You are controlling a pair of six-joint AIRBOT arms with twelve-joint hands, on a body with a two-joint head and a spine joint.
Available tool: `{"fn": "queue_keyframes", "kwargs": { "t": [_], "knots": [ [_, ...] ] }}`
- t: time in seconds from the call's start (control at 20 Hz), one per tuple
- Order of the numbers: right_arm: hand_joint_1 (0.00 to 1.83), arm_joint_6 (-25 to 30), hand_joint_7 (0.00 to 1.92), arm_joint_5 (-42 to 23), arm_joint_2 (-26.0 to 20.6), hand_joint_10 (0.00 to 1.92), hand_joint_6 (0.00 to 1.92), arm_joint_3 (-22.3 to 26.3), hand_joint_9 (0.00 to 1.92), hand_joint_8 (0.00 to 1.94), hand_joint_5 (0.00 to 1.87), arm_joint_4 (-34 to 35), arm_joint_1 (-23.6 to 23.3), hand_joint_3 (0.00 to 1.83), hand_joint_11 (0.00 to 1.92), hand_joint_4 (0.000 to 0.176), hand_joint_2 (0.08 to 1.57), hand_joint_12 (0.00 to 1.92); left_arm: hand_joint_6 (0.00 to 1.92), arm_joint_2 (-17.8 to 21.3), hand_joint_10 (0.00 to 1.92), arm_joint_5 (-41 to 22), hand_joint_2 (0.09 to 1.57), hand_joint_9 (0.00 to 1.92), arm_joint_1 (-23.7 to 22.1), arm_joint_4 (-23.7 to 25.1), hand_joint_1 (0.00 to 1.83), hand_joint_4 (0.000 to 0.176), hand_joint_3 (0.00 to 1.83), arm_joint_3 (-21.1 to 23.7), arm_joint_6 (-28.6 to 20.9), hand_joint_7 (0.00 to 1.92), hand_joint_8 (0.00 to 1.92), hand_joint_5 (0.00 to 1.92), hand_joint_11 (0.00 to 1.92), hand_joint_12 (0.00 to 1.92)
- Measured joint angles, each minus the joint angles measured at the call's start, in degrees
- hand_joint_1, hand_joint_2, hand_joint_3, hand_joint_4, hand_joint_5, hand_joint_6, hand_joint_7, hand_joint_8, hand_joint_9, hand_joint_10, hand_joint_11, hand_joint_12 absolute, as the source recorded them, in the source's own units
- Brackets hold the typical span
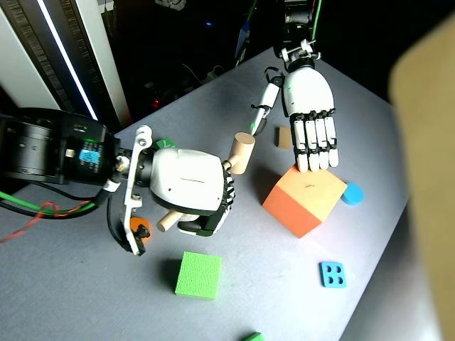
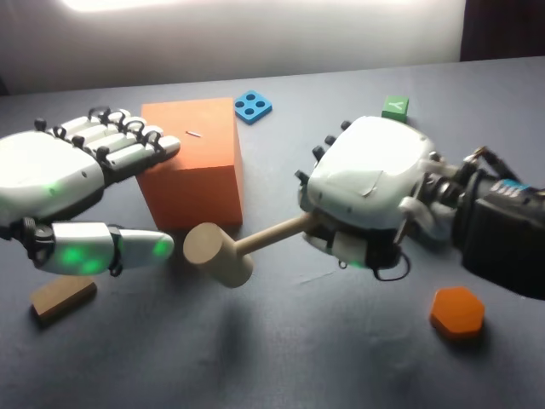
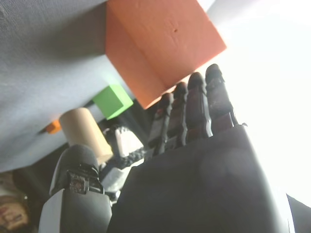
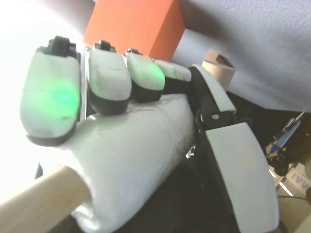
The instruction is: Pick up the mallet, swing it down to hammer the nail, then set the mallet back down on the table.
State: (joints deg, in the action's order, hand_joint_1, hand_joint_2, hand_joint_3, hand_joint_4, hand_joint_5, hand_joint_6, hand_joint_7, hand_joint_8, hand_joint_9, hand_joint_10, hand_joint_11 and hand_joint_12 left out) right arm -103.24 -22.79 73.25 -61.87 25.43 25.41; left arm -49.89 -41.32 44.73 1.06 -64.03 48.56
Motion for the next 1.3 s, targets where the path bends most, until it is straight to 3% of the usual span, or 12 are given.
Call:
{"fn": "queue_keyframes", "kwargs": {
  "t": [0.45,0.55,0.75,0.8,0.85,0.95,1.05,1.1,1.15,1.2,1.25,1.3],
  "knots": [
    [0.51,0.61,1.37,-0.44,6.19,1.92,1.92,-5.22,1.46,1.94,1.14,0.11,1.53,0.0,1.56,0.0,1.51,1.92,0.0,5.62,0.0,2.82,1.19,0.0,-4.09,4.5,0.0,0.0,0.0,3.85,-2.08,0.04,0.0,0.06,0.0,0.0],
    [0.39,0.85,1.32,-0.7,6.82,1.92,1.92,-6.21,1.42,1.94,1.14,0.11,1.57,0.01,1.52,0.0,1.53,1.92,0.0,6.58,0.0,3.45,1.19,0.0,-5.25,5.86,0.0,0.0,0.0,4.98,-2.75,0.04,0.0,0.06,0.0,0.0],
    [0.19,0.79,1.07,-0.92,7.43,1.92,1.92,-7.72,1.13,1.94,0.95,0.04,1.9,0.0,1.17,0.0,1.51,1.92,0.01,7.74,0.02,6.1,1.19,0.04,-8.63,11.23,0.0,0.0,0.0,5.49,-6.6,0.07,0.01,0.08,0.0,0.0],
    [0.24,0.74,0.87,-1.09,7.48,1.92,1.92,-7.82,0.89,1.94,0.75,0.02,2.14,0.0,0.9,0.0,1.47,1.92,0.01,7.74,0.02,7.06,1.2,0.05,-9.75,12.33,0.0,0.0,0.0,5.49,-6.86,0.08,0.01,0.09,0.0,0.0],
    [0.24,0.66,0.87,-1.07,7.54,1.92,1.92,-7.8,0.89,1.94,0.75,0.0,2.4,0.0,0.9,0.0,1.47,1.92,0.01,7.74,0.02,7.08,1.2,0.05,-10.1,12.72,0.0,0.0,0.0,5.53,-6.95,0.08,0.01,0.09,0.0,0.0],
    [0.27,0.55,0.72,-0.74,7.65,1.92,1.86,-7.82,0.72,1.9,0.62,0.04,2.84,0.0,0.72,0.0,1.47,1.89,0.01,7.74,0.02,7.54,1.19,0.06,-11.47,14.88,0.0,0.0,0.0,5.53,-8.31,0.1,0.02,0.1,0.0,0.0],
    [0.15,0.46,0.56,-0.74,7.65,1.65,1.65,-7.82,0.55,1.65,0.49,0.02,2.93,0.01,0.51,0.0,1.49,1.67,0.01,7.74,0.01,8.09,1.19,0.06,-12.37,16.41,0.0,0.0,0.0,5.9,-9.42,0.1,0.02,0.1,0.01,0.0],
    [0.15,0.44,0.56,-0.76,7.65,1.65,1.65,-7.82,0.55,1.65,0.49,0.0,2.93,0.01,0.51,0.0,1.49,1.67,0.01,7.74,0.01,8.2,1.19,0.06,-12.37,16.57,0.0,0.0,0.0,6.14,-9.49,0.1,0.02,0.1,0.01,0.0],
    [0.13,0.39,0.57,-0.76,7.65,1.53,1.5,-7.85,0.55,1.52,0.53,0.0,2.93,0.0,0.5,0.0,1.49,1.55,0.01,7.74,0.01,8.66,1.19,0.05,-12.37,16.79,0.0,0.0,0.0,6.25,-9.46,0.09,0.01,0.1,0.01,0.0],
    [0.1,0.39,0.65,-0.76,7.67,1.28,1.1,-7.93,0.59,1.18,0.61,0.0,2.95,0.0,0.5,0.0,1.48,1.42,0.0,7.74,0.0,8.79,1.19,0.04,-12.37,17.03,0.0,0.0,0.0,6.36,-9.46,0.08,0.0,0.08,0.0,0.0],
    [0.11,0.37,0.77,-0.92,7.65,0.92,0.59,-7.96,0.67,0.73,0.74,0.0,2.97,0.0,0.54,0.0,1.45,1.23,0.0,7.78,0.0,8.85,1.19,0.04,-12.48,17.05,0.0,0.0,0.0,6.38,-9.49,0.07,0.0,0.07,0.0,0.0],
    [0.16,0.37,0.84,-0.96,7.65,0.67,0.36,-7.96,0.75,0.46,0.8,0.0,2.99,0.0,0.56,0.0,1.43,1.09,0.0,8.04,0.01,8.76,1.19,0.05,-12.55,16.9,0.0,0.0,0.0,6.82,-9.49,0.07,0.0,0.08,0.01,0.01]
  ]
}}
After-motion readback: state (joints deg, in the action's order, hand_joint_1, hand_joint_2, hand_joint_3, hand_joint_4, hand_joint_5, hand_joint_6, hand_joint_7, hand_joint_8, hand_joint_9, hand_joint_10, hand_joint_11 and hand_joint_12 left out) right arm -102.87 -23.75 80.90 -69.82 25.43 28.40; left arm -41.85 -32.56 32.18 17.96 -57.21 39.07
